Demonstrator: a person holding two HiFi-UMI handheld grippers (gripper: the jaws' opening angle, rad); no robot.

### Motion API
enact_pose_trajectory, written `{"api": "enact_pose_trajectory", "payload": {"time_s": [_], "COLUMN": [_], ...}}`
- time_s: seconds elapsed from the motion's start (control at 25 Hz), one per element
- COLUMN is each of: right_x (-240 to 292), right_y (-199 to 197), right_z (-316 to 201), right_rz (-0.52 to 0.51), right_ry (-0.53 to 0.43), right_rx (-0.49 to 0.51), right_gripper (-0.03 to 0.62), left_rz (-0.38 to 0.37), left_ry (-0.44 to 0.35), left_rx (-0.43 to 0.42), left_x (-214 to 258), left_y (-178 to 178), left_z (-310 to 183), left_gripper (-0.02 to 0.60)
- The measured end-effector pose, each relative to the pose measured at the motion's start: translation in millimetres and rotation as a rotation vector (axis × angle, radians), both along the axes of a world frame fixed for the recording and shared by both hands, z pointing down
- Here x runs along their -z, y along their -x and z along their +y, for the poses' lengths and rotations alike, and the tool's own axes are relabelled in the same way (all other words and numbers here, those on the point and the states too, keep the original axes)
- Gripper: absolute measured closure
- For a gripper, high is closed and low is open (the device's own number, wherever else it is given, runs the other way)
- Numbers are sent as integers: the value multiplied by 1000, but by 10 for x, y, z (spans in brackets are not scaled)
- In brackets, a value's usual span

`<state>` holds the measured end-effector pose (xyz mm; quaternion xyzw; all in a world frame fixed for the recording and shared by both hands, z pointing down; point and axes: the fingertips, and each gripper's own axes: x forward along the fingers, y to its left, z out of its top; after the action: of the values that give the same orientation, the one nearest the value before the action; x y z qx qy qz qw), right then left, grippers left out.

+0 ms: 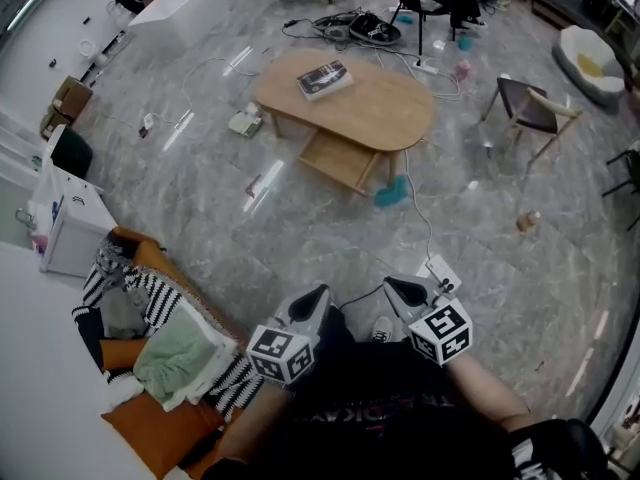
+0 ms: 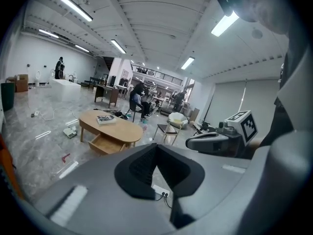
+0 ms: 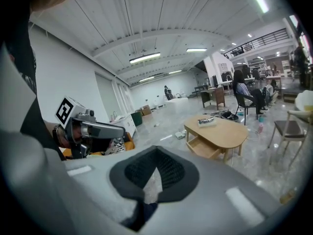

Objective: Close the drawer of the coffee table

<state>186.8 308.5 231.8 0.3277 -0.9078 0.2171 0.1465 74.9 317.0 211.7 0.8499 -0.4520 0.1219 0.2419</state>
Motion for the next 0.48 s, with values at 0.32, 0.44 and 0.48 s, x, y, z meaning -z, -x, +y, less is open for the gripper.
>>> {"api": "enact_pose_trajectory", "payload": {"time_s": [0.32, 0.44, 0.48], "right_x": [-153, -221, -239], "right_y": [75, 222, 289], "right_z": [-404, -643, -741], "right_rz": [41, 62, 69], "right_ry": [22, 29, 27], "right_rx": [-64, -99, -113], "right_gripper": [594, 594, 594], "left_rz": [26, 12, 0], "left_ry": [-20, -25, -27], "left_rx": [-2, -30, -46], "left_x": [-126, -189, -224], "left_y": [296, 524, 611], "left_z": [-614, -904, -1007], "left_gripper": [583, 583, 583]}}
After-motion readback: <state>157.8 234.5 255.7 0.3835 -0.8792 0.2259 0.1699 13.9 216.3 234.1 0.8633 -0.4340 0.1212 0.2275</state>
